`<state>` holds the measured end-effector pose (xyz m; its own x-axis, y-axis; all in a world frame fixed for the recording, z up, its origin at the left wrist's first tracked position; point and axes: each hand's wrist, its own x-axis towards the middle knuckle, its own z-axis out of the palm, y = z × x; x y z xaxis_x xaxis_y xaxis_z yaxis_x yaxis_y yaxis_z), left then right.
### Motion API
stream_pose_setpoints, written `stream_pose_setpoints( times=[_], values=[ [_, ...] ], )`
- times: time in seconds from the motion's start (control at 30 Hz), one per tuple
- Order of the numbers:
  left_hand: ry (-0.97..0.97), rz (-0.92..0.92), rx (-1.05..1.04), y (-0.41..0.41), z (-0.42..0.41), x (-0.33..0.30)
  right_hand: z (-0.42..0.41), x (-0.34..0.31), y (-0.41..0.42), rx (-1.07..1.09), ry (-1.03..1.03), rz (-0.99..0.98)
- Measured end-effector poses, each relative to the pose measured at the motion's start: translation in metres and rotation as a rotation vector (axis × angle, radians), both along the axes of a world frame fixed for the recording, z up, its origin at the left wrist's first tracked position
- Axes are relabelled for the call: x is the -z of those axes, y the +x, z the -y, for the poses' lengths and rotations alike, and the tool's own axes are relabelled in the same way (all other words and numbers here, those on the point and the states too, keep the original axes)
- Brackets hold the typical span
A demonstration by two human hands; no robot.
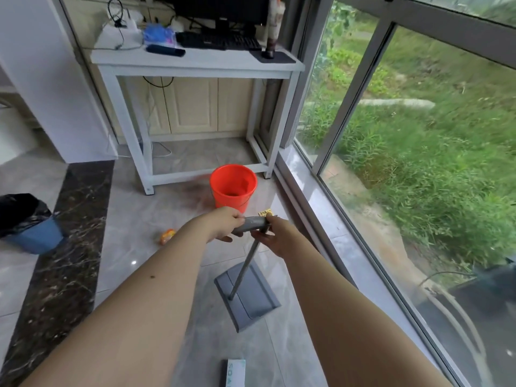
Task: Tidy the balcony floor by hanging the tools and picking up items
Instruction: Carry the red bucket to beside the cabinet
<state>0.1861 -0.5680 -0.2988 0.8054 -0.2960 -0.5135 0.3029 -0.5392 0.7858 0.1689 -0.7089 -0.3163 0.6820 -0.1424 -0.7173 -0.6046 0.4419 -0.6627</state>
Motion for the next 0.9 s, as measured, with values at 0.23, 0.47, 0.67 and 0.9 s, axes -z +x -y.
stream_pose_setpoints(
  times=[0.23, 0.47, 0.67, 0.9],
  values=[
    [-0.010, -0.036, -0.071, 0.101, -0.010, 0.017, -0.026, 0.018, 0.089, 0.185, -0.064, 0.043],
    [0.006, -0.044, -0.088, 0.193, -0.035, 0.025, -0.049, 0.034, 0.171, 0.296, -0.232, 0.071],
    [-0.016, -0.053, -0.125, 0.267, -0.033, 0.038, -0.068, 0.038, 0.244, 0.448, -0.340, -0.042],
    [0.063, -0.034, -0.119, 0.350, -0.021, 0.070, -0.059, 0.062, 0.321, 0.619, -0.258, -0.057]
  ],
)
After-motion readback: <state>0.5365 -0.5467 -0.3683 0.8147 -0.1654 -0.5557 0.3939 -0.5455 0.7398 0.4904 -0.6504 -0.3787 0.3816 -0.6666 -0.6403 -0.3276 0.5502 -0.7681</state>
